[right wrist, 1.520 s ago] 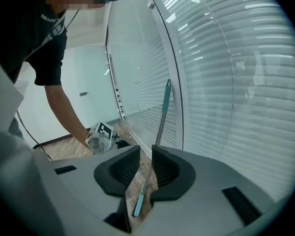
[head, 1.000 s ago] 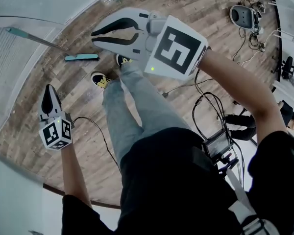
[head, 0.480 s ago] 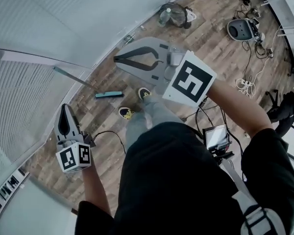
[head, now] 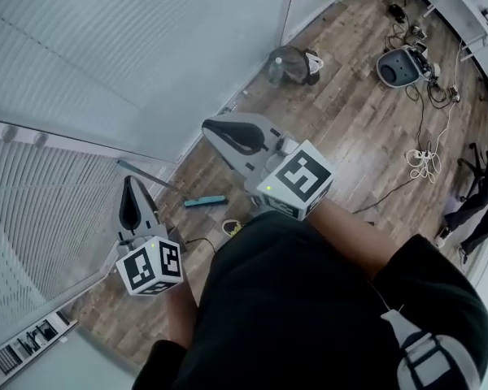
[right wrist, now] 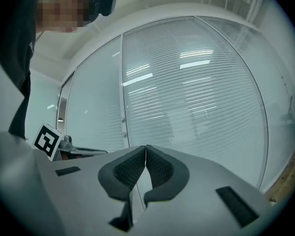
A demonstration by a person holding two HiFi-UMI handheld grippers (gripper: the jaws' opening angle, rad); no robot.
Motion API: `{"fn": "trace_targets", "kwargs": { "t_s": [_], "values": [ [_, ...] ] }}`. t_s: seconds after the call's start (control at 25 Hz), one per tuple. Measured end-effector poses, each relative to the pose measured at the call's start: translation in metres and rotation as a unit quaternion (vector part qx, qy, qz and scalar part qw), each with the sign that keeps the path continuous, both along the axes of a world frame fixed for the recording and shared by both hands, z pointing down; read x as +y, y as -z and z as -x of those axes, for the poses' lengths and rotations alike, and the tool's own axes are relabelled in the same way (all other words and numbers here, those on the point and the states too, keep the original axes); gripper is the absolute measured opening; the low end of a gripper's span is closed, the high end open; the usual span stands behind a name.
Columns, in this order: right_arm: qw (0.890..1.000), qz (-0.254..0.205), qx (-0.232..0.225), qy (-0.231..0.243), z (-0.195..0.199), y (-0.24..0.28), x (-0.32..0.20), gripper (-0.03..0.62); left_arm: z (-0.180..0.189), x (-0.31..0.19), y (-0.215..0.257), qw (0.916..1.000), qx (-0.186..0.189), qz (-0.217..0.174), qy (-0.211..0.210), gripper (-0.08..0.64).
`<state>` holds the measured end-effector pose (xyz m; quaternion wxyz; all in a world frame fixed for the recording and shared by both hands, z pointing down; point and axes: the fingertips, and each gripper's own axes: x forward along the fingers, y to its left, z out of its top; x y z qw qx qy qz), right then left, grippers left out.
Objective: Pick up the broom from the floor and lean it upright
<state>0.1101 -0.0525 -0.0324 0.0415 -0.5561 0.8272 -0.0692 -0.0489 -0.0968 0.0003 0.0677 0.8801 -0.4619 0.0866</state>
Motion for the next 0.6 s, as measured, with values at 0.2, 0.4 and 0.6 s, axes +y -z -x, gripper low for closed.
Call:
{"fn": "trace_targets", "kwargs": {
  "t_s": [0.2, 0.4, 0.6],
  "values": [
    [0.999, -0.030, 0.014, -0.004, -0.006, 0.017, -0.002, 0.020, -0.037, -0.001, 0.024, 0.9994, -0.002, -0.032, -0.016, 0.023],
    [0.999, -0.037, 0.002, -0.006, -0.008, 0.015, -0.009, 0.020, -0.038, -0.006, 0.033, 0.9985, -0.009, -0.053, -0.008, 0.023],
    [0.999, -0.034, -0.009, -0.001, -0.005, 0.010, -0.007, 0.020, -0.034, 0.001, 0.036, 0.9985, -0.011, -0.054, -0.008, 0.023]
  ]
}}
